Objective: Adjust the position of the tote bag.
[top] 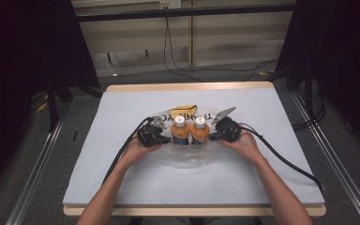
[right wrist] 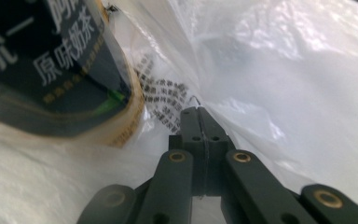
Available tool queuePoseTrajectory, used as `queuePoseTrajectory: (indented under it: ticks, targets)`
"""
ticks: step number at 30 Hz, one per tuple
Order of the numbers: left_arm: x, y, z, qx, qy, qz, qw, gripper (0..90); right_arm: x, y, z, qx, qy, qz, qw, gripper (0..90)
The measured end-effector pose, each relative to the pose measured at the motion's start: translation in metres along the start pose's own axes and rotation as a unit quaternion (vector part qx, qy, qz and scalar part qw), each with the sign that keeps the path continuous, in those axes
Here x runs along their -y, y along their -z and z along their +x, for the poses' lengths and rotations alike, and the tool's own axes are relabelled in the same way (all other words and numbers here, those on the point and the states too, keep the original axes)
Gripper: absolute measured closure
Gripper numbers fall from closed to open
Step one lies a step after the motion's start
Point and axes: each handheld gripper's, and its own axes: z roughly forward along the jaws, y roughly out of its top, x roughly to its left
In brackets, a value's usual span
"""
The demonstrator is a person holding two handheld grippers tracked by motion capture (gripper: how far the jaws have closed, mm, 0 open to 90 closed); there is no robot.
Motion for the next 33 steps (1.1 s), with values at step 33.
queuePoseTrajectory:
  ticks: [33]
  targets:
    - [0.023,0.025,0.028,-0.041,-0.032,0.081,0.9954,90.0,0.015,0.032,-0.020,0.070,0.057,0.155,0.9838,90.0]
